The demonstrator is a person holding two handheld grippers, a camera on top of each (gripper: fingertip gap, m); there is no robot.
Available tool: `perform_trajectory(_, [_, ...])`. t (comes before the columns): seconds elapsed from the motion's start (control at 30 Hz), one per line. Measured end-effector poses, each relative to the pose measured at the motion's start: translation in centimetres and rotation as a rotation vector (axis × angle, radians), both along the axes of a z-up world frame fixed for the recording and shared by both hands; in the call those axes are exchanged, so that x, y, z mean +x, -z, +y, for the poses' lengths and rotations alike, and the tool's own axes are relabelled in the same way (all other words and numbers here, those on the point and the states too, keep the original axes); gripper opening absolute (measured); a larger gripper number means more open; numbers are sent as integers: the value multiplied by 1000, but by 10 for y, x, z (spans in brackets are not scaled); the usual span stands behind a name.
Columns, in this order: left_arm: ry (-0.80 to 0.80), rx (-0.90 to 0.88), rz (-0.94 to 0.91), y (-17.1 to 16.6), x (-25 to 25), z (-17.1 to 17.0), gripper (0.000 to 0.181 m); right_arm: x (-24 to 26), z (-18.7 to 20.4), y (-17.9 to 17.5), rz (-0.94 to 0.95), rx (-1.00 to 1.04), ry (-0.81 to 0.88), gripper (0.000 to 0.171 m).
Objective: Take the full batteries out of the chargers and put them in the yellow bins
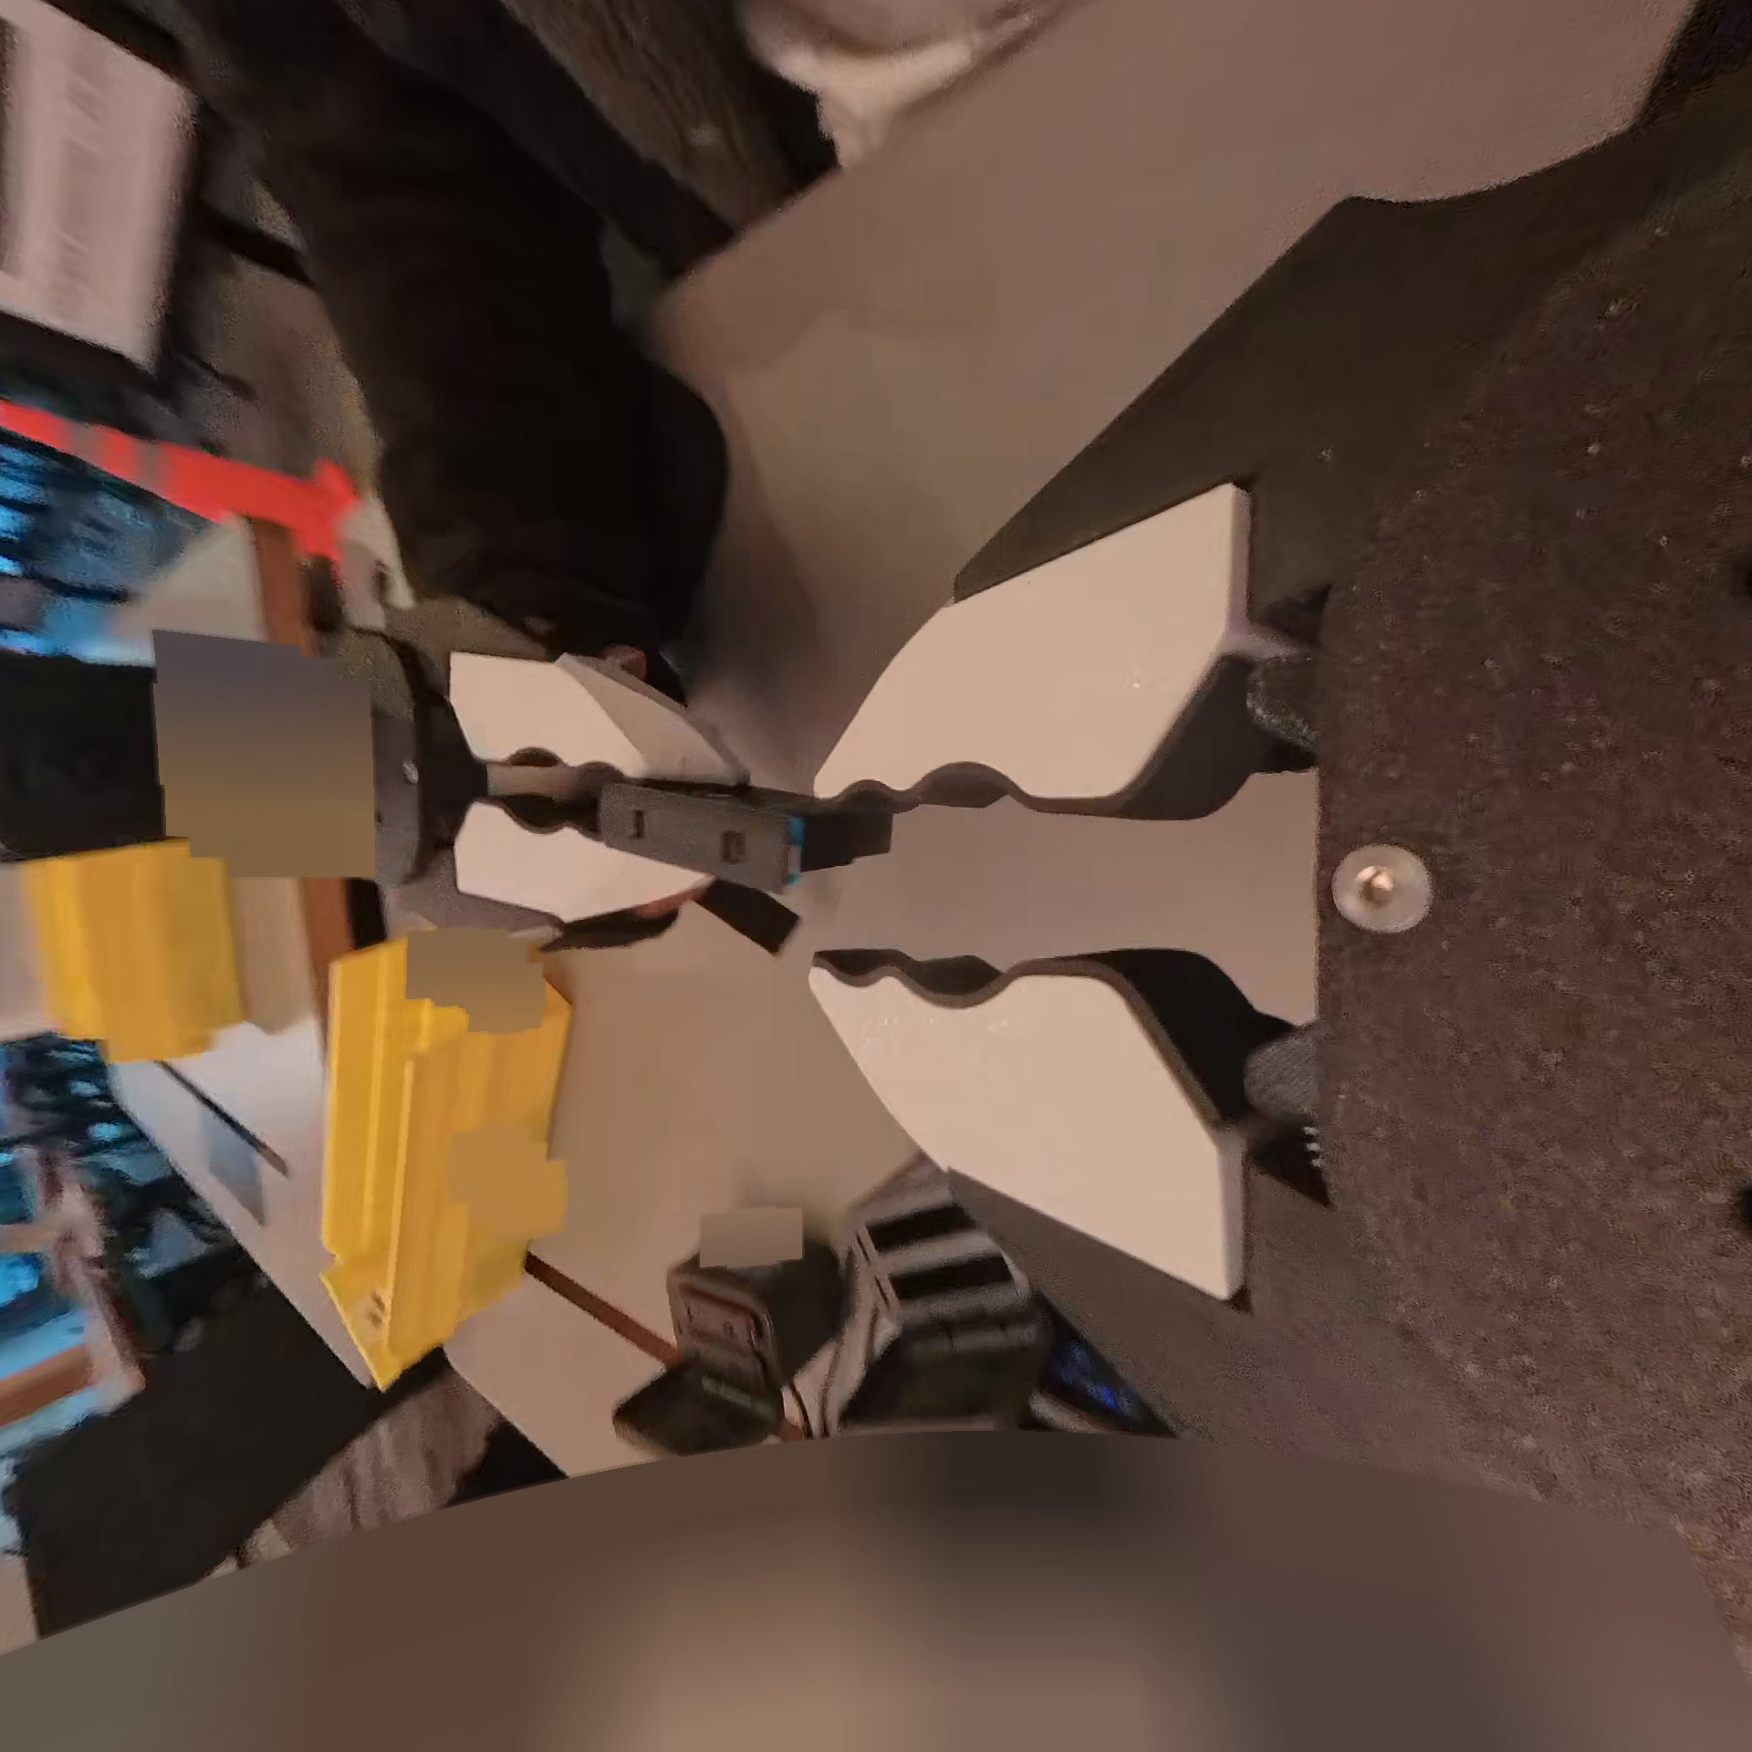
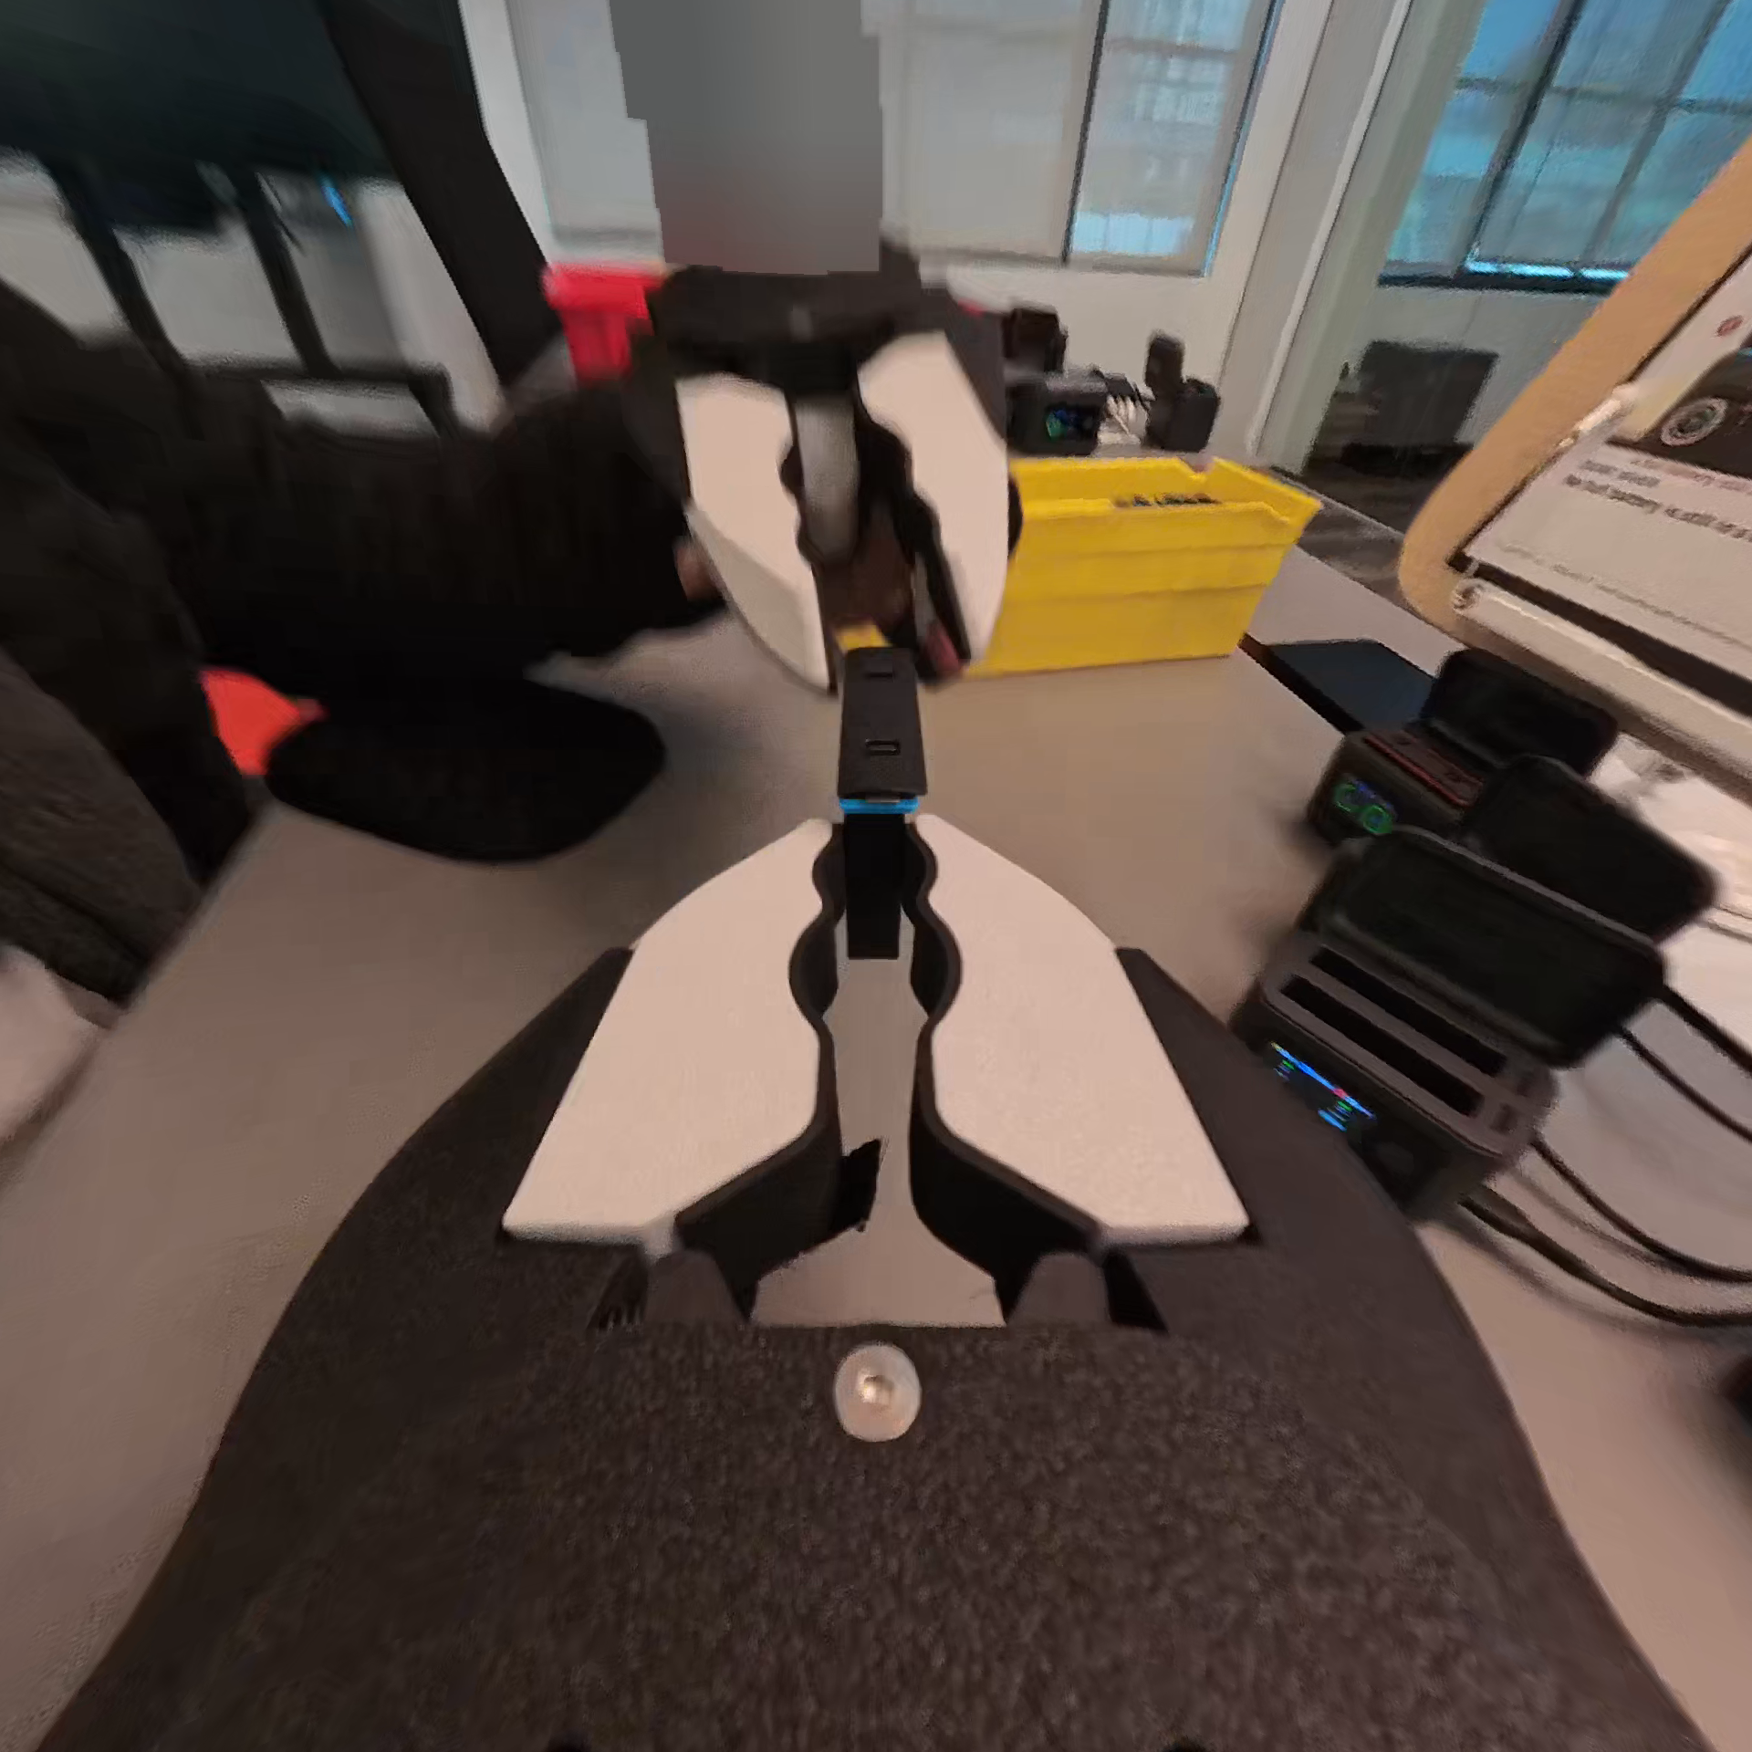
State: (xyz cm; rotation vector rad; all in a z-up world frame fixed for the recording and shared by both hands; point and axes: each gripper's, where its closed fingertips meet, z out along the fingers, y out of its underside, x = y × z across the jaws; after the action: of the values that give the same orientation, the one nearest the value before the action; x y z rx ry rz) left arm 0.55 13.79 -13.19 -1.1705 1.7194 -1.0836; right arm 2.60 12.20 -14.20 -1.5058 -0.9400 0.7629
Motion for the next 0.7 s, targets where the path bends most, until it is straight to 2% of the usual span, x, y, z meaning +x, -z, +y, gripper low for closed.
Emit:
perform_trajectory(0.1, [8, 176, 170, 0, -1, 0, 28, -1, 6, 18, -146, 31, 52, 10])
perform_trajectory(0.23, [25, 442, 450, 24, 5, 4, 31, -6, 6, 28, -217, 47, 59, 10])
perform_trajectory(0.33, [84, 479, 551, 36, 7, -2, 26, -4, 6, 26, -212, 59, 66, 10])
perform_trajectory(0.53, [121, 446, 531, 38, 18, -8, 15, -2, 6, 25, -220, 78, 76, 10])
perform_trajectory(0.63, [139, 449, 540, 34, 18, -3, 15, 0, 11, 21, -193, 73, 109, 11])
perform_trajectory(0.7, [127, 493, 584, 28, 16, 12, 15, 9, 18, 18, -167, 72, 165, 19])
